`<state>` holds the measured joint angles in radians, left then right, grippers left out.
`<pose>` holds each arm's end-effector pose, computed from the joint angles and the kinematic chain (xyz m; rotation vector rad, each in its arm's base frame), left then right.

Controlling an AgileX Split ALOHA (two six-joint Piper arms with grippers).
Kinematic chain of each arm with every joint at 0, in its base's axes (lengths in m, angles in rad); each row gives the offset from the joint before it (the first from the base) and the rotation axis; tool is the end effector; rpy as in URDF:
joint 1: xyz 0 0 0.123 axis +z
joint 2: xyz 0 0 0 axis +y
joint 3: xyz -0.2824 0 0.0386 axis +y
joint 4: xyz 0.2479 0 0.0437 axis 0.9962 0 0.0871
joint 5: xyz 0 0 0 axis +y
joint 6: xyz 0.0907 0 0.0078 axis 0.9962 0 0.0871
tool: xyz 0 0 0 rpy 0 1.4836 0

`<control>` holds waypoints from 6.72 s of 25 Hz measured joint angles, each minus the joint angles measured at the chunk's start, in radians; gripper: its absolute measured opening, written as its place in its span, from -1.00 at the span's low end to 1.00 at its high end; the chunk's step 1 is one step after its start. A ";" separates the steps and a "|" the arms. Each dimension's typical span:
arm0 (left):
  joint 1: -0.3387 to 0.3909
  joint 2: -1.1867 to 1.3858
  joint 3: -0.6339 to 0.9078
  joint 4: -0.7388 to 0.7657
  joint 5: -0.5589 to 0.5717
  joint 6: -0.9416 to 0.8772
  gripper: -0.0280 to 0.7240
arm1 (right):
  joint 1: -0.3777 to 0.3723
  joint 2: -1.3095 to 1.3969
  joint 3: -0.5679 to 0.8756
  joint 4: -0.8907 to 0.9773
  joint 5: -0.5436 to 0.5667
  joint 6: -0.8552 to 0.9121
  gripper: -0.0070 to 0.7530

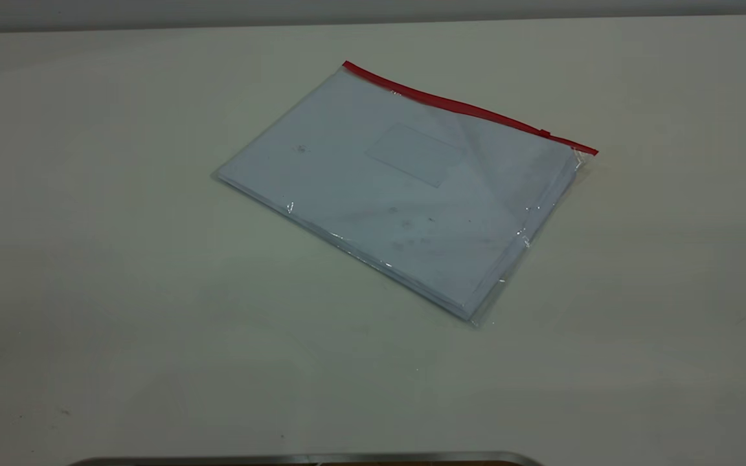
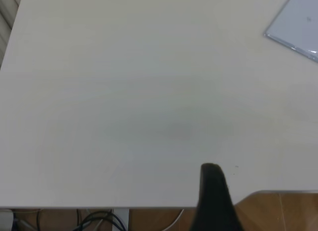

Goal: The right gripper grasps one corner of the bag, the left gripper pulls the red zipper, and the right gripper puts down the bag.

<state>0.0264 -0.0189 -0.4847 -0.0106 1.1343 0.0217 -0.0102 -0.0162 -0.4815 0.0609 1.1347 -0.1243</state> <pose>-0.0092 -0.0011 0.2670 -0.0040 2.1143 0.0159 -0.0085 0.0051 0.2662 -0.1263 2.1152 -0.0061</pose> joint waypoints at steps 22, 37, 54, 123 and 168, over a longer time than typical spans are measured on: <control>0.000 0.000 0.000 0.000 0.000 0.000 0.64 | 0.000 0.000 0.000 0.000 0.000 0.000 0.46; 0.000 0.000 0.000 0.000 0.000 -0.001 0.64 | 0.000 0.000 0.000 0.000 0.000 0.000 0.46; 0.000 0.370 -0.098 0.067 -0.262 -0.067 0.64 | 0.000 0.277 -0.135 0.048 -0.115 0.008 0.46; -0.128 1.873 -0.798 -0.326 -0.475 0.289 0.64 | -0.102 2.471 -0.817 1.226 -0.406 -1.240 0.46; -0.130 2.063 -0.943 -0.725 -0.349 1.089 0.64 | 0.101 2.605 -1.175 1.059 -0.003 -1.565 -0.89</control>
<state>-0.1039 2.0441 -1.4275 -0.7351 0.7849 1.1111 0.0904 2.5884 -1.6569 1.1198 1.1315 -1.6895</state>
